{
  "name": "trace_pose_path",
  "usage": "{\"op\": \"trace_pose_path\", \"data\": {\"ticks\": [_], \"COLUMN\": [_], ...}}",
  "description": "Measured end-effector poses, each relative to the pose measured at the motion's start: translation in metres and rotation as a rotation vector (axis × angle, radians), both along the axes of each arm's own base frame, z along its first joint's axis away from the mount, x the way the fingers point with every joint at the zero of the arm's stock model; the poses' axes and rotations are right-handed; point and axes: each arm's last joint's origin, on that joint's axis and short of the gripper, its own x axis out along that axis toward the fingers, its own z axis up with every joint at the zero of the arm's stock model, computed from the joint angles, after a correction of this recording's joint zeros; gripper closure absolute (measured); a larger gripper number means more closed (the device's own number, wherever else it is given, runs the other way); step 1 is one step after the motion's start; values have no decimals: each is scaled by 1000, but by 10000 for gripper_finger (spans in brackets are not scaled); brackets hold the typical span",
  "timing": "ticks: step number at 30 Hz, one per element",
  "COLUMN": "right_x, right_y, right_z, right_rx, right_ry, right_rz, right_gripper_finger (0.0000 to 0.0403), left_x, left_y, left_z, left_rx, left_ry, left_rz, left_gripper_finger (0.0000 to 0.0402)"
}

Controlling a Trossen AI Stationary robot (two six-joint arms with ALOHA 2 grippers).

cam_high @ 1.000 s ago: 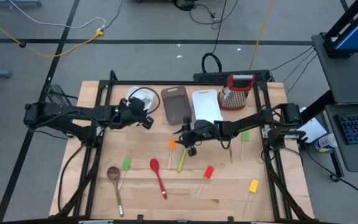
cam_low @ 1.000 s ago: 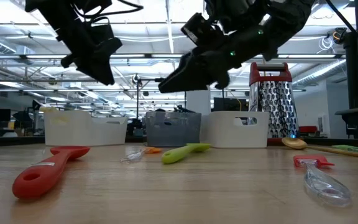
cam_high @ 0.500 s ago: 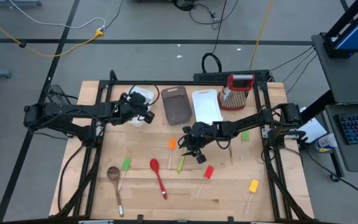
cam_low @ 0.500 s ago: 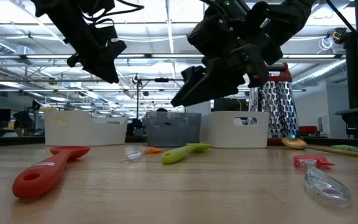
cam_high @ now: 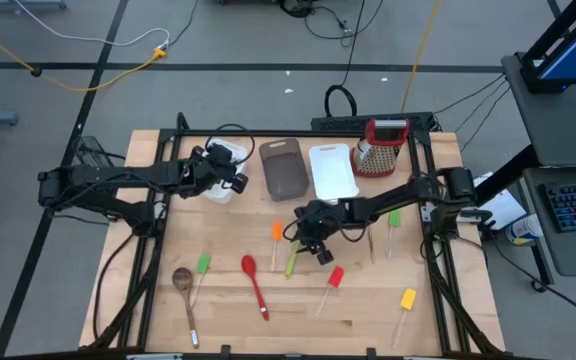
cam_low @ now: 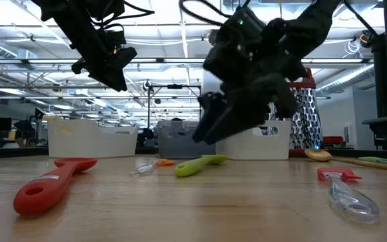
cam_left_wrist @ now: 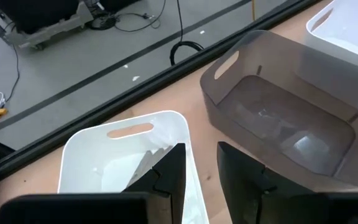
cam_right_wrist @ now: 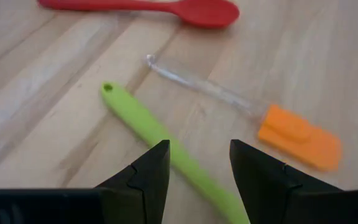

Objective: Pick & Place Kitchen Items
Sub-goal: Put the light green slotted spoon into the right white bin

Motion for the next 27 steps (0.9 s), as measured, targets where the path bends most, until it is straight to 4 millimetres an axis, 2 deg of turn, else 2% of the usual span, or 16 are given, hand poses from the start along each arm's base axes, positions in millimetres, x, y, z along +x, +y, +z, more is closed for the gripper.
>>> {"op": "trace_pose_path", "data": {"ticks": [5, 9, 17, 22, 27], "right_x": [5, 10, 9, 7, 5], "right_y": [2, 1, -7, 5, 18], "right_z": [-24, -33, -49, -54, -55], "right_rx": [2, 28, 86, 52, -5], "right_ry": [1, -34, 17, 19, -7], "right_rz": [73, 103, 149, 247, 329], "right_gripper_finger": [243, 243, 253, 279, 283], "left_x": [0, 0, 0, 0, 0], "left_y": [0, 0, 0, 0, 0], "left_z": [0, 0, 0, 0, 0], "left_rx": [0, 0, 4, 10, 10], "left_ry": [0, 0, 7, 19, 20], "left_rz": [0, -1, -7, -17, -17], "left_gripper_finger": [304, 304, 304, 304, 304]}}
